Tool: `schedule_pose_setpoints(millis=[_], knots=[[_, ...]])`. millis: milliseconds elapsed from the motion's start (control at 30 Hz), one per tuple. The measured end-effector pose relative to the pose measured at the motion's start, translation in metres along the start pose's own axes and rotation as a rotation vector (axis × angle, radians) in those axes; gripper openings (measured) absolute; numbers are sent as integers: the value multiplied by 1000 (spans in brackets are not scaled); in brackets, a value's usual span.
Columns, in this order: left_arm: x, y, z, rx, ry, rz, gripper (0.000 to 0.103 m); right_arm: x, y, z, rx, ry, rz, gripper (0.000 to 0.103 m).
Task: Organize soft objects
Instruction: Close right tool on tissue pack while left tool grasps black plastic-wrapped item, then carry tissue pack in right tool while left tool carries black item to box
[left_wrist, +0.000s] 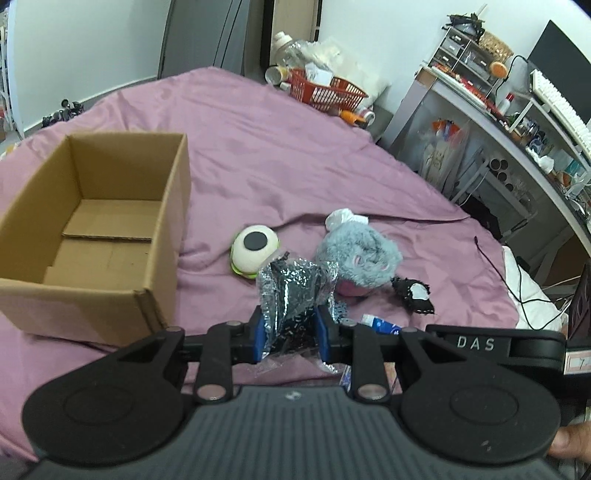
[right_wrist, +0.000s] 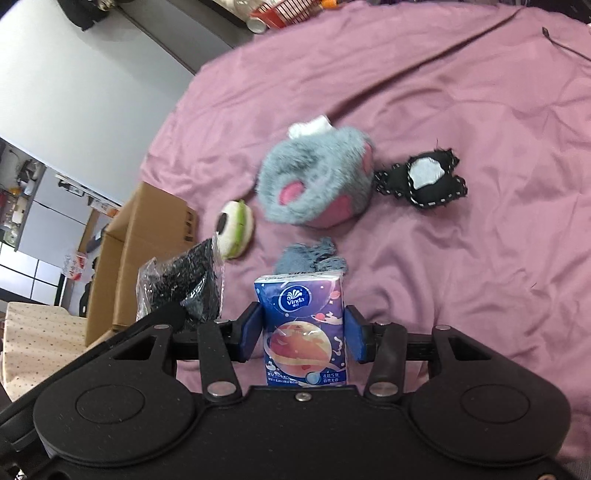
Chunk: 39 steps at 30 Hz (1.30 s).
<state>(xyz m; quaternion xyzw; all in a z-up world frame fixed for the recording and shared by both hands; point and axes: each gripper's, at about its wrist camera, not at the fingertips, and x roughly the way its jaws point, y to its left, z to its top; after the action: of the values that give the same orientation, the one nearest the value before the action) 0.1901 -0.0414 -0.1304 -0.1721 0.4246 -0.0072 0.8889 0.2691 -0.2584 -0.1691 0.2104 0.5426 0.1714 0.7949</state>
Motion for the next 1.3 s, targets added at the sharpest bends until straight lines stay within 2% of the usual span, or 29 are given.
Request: schedule_pose_setpoints(millis=[600, 967, 1100, 1300], knots=[[-67, 13, 20, 6, -80, 21, 26, -60, 51, 7, -85, -163, -2, 47], [-87, 45, 42, -29, -124, 53, 26, -58, 100, 18, -139, -197, 23, 47], [-90, 60, 51, -51, -135, 66, 26, -54, 116, 21, -141, -189, 59, 47], [-89, 83, 64, -80, -137, 86, 26, -42, 142, 25, -164, -190, 54, 47]])
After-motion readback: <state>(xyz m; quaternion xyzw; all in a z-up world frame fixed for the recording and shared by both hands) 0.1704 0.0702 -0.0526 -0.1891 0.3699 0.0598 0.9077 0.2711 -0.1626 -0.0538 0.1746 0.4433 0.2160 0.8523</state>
